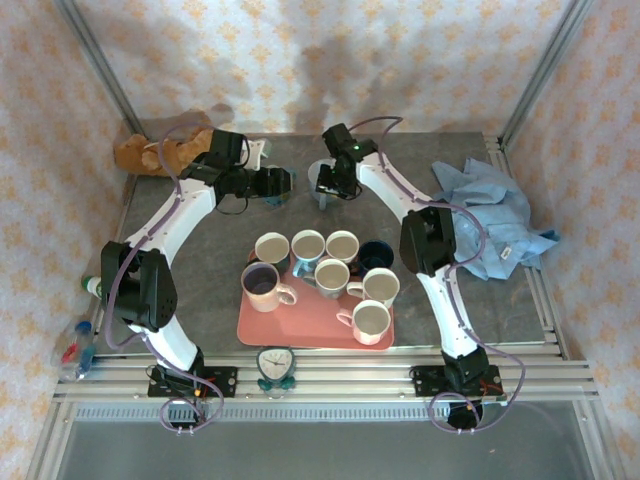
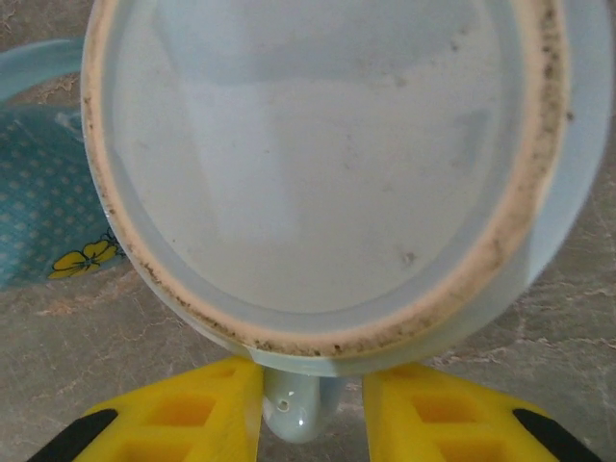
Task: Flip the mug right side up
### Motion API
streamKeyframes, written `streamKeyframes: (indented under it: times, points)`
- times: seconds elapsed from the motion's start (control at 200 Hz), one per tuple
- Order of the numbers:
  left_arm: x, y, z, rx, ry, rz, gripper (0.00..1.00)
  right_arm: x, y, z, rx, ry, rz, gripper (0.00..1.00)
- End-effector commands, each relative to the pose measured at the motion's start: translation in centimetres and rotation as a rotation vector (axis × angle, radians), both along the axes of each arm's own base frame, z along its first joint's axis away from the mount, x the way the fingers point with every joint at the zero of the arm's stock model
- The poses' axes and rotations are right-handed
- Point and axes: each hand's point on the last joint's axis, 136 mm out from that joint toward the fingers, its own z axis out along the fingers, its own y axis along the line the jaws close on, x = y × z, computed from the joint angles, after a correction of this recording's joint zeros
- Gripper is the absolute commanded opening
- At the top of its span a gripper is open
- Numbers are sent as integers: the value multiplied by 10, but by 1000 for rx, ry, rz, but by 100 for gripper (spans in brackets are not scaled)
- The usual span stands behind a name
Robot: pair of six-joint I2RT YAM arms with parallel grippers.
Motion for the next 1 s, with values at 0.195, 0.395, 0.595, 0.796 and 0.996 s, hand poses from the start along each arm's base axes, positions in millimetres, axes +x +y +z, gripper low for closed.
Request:
streamKeyframes:
  times: [0.195, 0.395, 0.595, 0.796, 0.996]
  points:
    - [-4, -1, -4, 4, 21, -21, 62, 4, -13, -20, -141, 6, -95, 37]
    - [-4, -1, -4, 1, 23, -20, 61, 2, -22, -21, -238, -21, -151, 42]
    - [-5, -2, -3, -2, 24, -17, 61, -5, -40, -11, -347, -45, -181, 36]
    - [-4, -1, -5, -3, 27, -14, 61, -9, -36, 13, -320, -108, -149, 33]
    - [-5, -1, -6, 2, 30, -12, 61, -5, -29, 12, -325, -107, -78, 41]
